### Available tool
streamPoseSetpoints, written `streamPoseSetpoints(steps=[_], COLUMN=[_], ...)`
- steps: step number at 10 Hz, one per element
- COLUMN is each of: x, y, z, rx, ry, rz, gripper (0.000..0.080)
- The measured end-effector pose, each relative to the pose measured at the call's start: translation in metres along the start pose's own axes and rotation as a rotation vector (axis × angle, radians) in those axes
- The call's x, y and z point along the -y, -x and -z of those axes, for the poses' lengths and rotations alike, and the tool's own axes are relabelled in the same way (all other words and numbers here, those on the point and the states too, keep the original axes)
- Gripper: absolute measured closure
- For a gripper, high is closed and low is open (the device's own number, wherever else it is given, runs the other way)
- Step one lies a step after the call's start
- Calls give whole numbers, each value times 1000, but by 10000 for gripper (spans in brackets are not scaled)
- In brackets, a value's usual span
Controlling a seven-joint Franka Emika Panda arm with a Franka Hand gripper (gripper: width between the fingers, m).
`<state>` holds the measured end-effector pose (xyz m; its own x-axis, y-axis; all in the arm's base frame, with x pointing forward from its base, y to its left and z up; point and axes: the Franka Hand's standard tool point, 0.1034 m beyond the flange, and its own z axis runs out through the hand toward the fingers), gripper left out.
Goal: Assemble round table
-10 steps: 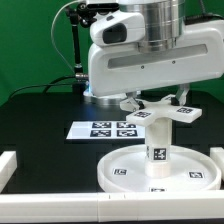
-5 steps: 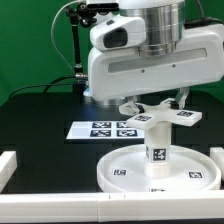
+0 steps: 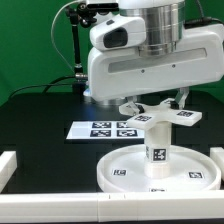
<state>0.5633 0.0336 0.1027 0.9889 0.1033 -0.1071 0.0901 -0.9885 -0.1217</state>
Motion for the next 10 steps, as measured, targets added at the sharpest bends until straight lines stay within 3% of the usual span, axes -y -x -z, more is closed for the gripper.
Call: streamPoseSetpoints(steps=[3, 10], x=[0, 6], y=[0, -2], z=[0, -1], rx=[-1, -31], ry=[-1, -23], rz=[-65, -821], gripper=[351, 351])
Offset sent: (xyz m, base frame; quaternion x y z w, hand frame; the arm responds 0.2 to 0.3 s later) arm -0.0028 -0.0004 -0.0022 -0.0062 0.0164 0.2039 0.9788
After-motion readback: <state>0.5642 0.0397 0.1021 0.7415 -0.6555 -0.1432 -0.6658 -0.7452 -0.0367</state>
